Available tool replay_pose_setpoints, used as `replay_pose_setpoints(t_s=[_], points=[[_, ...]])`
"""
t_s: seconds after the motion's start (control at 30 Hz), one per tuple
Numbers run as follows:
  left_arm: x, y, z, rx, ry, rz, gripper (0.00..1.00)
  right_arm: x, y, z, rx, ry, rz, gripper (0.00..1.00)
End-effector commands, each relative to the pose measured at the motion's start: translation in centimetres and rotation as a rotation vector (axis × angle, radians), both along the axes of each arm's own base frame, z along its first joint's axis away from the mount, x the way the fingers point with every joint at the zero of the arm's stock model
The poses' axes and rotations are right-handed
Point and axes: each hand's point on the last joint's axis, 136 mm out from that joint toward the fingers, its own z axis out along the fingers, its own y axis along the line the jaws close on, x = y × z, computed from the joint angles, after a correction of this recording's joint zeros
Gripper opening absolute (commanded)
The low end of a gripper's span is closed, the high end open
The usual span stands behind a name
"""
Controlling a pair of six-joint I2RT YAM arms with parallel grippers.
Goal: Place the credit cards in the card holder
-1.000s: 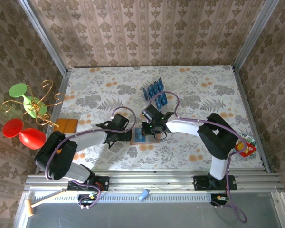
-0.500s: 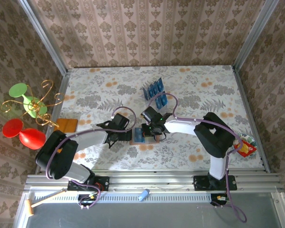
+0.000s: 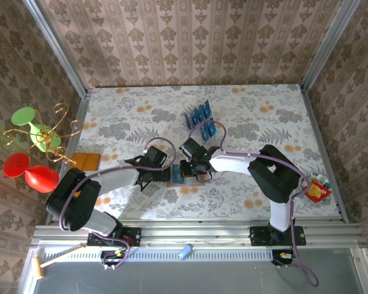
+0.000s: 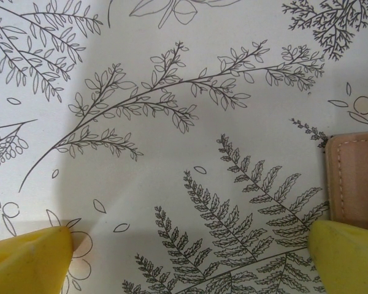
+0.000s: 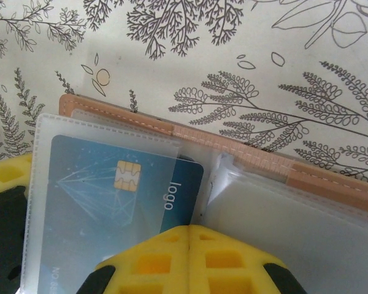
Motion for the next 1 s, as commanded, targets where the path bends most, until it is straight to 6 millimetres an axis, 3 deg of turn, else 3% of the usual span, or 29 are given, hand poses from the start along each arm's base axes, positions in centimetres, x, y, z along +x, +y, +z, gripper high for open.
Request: replay_pose_setpoints(t_s=[0.0, 0.3, 0.67, 0.97], points=[[-0.8, 0.6, -1.8, 0.007, 0.045, 0.018, 1.0, -0.2, 0.9, -0.2, 0.012, 0.023, -0.002, 0.03], [-0.8, 1.1, -1.3, 0.021, 0.034, 0.031, 1.0, -0.2, 1.7, 0.4, 0.059, 0.029, -0.006, 0.02], [0.2, 4.1, 1.3, 0.059, -0.02, 0.132, 1.0, 0.1, 0.3, 2.2, 0.069, -0.01, -0.034, 0.03], [0.5, 3.0, 0.3, 0.034, 0.016, 0.104, 1.0, 0.1, -0.4, 0.7, 0.017, 0.001, -0.043, 0.02]])
